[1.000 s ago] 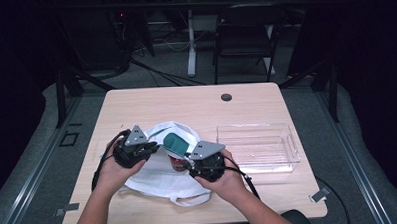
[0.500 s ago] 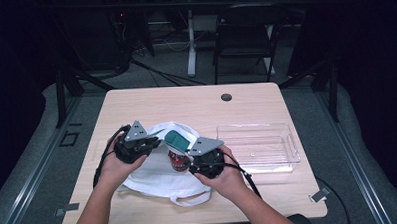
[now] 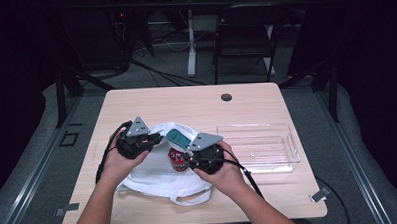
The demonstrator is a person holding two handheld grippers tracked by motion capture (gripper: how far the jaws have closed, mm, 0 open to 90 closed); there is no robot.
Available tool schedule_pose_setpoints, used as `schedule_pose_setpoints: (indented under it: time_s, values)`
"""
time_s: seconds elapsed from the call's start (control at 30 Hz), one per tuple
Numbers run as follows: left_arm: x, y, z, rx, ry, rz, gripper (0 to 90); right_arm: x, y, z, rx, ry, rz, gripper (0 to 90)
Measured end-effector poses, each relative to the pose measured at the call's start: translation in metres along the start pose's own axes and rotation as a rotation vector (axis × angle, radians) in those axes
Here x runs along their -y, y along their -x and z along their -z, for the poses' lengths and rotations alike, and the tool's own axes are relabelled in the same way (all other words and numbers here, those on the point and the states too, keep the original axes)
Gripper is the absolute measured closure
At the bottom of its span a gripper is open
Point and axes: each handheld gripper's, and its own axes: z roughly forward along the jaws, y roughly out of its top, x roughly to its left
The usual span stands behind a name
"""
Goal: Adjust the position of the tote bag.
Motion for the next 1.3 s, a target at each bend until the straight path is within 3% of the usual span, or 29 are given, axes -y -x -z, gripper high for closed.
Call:
schedule_pose_setpoints:
  time_s: [0.57, 1.1, 1.3]
  values:
    - [-0.001, -0.004, -0.001, -0.003, 0.017, 0.009, 82.3, -0.025, 0.008, -0.017, 0.03, -0.025, 0.025, 67.4]
    - [-0.002, -0.004, -0.001, 0.0, 0.028, 0.02, 82.3, -0.032, 0.009, -0.038, 0.066, -0.104, 0.077, 64.9]
    - [-0.002, -0.004, 0.001, -0.001, 0.039, 0.023, 82.4, -0.033, 0.01, -0.041, 0.091, -0.113, 0.09, 69.6]
